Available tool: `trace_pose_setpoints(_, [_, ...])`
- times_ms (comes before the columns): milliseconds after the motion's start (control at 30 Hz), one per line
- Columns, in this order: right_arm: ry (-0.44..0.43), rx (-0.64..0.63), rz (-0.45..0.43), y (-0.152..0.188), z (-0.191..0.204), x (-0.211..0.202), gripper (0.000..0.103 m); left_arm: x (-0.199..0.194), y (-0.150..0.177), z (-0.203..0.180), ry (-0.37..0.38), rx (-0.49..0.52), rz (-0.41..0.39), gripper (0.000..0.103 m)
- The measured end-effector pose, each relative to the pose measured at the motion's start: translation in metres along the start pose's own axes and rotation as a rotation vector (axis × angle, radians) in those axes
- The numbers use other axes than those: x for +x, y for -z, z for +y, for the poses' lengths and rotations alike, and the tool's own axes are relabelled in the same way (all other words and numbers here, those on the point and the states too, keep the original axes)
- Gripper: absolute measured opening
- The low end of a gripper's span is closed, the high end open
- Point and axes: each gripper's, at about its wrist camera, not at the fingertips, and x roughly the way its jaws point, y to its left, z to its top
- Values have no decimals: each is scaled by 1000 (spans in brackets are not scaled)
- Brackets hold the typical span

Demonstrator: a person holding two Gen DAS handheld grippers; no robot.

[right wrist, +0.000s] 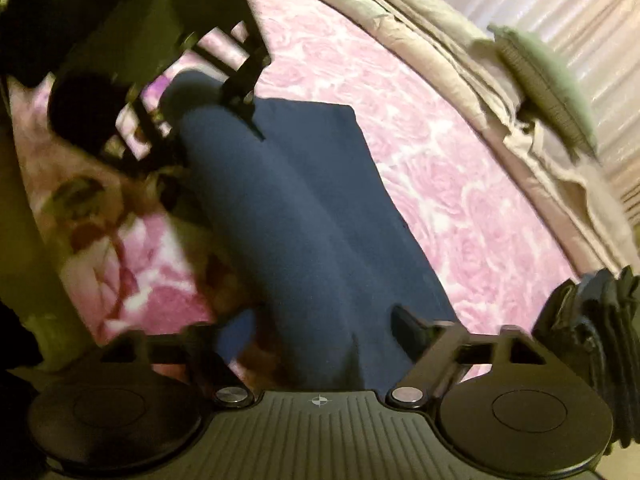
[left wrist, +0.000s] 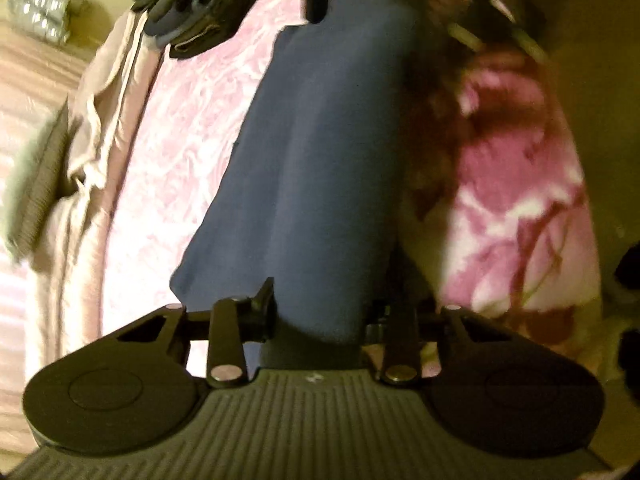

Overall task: Fold clothes
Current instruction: 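Lift the folded navy vest with both grippers holding its edge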

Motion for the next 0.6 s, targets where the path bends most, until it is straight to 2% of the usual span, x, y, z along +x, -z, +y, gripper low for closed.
trace_pose_setpoints(167, [64, -207, 14, 10, 26, 30, 79, -6, 0, 22, 50, -58, -17, 31])
trace_pose_setpoints(200, [73, -228, 19, 11, 27, 36, 76, -6, 0, 22, 51, -49, -17, 31])
trace_pose_setpoints(233, [77, -237, 27, 11, 26, 40, 66, -6, -1, 20, 50, -40, -14, 31])
trace_pose_setpoints(267, [81, -245, 34, 10, 24, 45, 61, -5, -1, 19, 50, -32, -11, 32])
trace_pose_setpoints(333, [93, -255, 49, 7, 20, 47, 40, -3, -2, 14, 51, -12, 0, 32])
trace_pose_setpoints(367, [79, -246, 57, 6, 16, 46, 39, -3, -3, 12, 52, -1, 8, 32])
trace_pose_setpoints(433, [54, -219, 71, 3, 7, 42, 31, -5, -5, 9, 59, 18, 21, 32])
trace_pose_setpoints(600, [22, -167, 84, -12, -20, 14, 28, -35, -14, 31, 105, 16, 16, 31])
